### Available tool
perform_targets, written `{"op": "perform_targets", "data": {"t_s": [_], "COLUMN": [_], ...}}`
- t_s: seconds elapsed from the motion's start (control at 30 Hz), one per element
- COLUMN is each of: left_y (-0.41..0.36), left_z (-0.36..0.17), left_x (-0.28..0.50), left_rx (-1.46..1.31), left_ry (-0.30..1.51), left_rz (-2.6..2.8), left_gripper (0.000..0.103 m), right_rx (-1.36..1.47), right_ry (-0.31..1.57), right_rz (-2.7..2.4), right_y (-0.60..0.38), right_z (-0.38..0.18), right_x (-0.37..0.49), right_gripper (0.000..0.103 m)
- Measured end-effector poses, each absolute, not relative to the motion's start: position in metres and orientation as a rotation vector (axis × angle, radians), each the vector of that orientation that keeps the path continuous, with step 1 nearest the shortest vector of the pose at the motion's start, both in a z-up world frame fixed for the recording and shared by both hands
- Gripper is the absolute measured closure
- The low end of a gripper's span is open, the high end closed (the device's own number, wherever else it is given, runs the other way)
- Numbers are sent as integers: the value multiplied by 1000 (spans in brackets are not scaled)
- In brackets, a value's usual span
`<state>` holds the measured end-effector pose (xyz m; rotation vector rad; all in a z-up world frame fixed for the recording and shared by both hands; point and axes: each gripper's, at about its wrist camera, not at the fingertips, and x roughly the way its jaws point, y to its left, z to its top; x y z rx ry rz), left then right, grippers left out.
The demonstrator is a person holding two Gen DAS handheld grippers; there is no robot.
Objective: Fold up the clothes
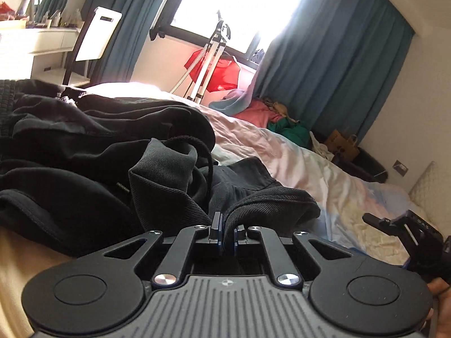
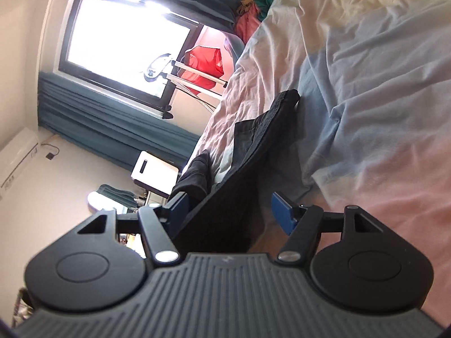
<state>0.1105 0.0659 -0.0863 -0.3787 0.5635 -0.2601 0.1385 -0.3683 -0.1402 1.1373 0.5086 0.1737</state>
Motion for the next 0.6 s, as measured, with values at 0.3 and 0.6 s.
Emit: {"op": "perform_targets", "data": {"t_s": [0.3, 0.6], "left_y": [91, 71], "left_z": [-113, -114], "left_x": [140, 135], "left_rx": [-472, -426], "left_ry": [563, 543], "left_rz": [-258, -399], "left_gripper": [95, 95], "right_rx": [1170, 994], "right_ry": [618, 514], "right_rz": [28, -84], "right_y": [-346, -373], "right_z": [-199, -162], "right_x": [276, 257], "right_gripper": [63, 97]}}
